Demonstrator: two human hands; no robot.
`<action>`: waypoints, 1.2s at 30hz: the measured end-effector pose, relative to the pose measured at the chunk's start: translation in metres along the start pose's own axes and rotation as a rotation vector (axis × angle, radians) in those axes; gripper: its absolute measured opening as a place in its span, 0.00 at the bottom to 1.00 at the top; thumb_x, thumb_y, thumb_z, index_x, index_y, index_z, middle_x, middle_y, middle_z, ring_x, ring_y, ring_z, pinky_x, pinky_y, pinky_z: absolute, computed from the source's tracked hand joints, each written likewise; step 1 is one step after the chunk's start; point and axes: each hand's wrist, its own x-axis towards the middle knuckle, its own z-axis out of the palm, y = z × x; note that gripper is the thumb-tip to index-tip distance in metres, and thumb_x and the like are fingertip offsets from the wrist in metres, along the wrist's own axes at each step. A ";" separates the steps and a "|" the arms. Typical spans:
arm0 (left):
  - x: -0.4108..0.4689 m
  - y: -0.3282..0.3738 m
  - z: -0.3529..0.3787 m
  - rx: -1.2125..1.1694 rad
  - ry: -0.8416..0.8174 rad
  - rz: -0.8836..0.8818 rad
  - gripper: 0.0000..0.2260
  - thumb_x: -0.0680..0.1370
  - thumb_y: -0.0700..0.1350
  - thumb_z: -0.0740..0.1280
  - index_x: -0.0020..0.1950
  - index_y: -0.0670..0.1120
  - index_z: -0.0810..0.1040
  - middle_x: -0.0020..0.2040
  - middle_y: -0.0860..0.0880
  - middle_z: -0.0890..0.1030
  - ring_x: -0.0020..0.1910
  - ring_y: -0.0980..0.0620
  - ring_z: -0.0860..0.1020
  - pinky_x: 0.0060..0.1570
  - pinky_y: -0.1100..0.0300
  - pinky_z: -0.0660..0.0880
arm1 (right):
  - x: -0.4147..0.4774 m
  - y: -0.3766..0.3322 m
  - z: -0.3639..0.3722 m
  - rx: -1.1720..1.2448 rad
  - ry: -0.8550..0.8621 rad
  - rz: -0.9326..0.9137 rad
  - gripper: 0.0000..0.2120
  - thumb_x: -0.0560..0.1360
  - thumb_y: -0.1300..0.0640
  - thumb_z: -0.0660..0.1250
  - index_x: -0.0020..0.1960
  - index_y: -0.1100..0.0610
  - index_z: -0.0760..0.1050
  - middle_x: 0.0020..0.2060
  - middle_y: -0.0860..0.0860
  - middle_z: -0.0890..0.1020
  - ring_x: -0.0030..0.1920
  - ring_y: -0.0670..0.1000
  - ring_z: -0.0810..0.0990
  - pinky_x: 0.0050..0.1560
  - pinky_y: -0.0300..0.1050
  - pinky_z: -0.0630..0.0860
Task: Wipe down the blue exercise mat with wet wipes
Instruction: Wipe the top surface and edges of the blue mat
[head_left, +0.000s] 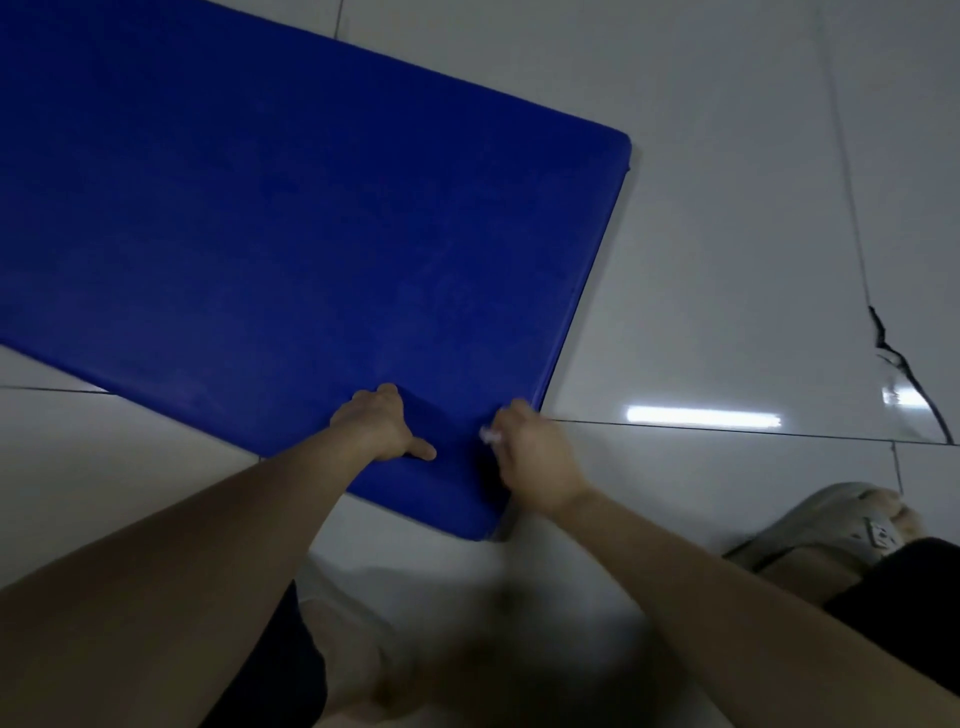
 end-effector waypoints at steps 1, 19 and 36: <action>0.000 0.000 0.001 0.000 -0.003 0.001 0.51 0.66 0.69 0.76 0.78 0.46 0.57 0.71 0.42 0.68 0.64 0.43 0.74 0.61 0.48 0.77 | 0.019 0.008 -0.009 -0.004 0.076 0.075 0.03 0.79 0.62 0.66 0.48 0.62 0.77 0.46 0.59 0.78 0.39 0.60 0.79 0.38 0.46 0.69; -0.002 0.002 0.000 -0.011 0.006 0.004 0.50 0.66 0.68 0.76 0.77 0.45 0.58 0.70 0.43 0.69 0.64 0.42 0.74 0.58 0.49 0.77 | -0.070 -0.025 0.034 0.019 -0.054 -0.025 0.12 0.79 0.56 0.58 0.54 0.56 0.78 0.47 0.53 0.79 0.40 0.54 0.80 0.41 0.49 0.81; -0.001 0.001 0.000 -0.009 0.000 0.018 0.49 0.67 0.68 0.76 0.78 0.45 0.58 0.70 0.43 0.69 0.63 0.44 0.74 0.59 0.49 0.77 | 0.090 0.045 -0.051 -0.025 0.254 0.479 0.07 0.81 0.57 0.65 0.56 0.60 0.72 0.52 0.54 0.76 0.44 0.55 0.78 0.41 0.44 0.69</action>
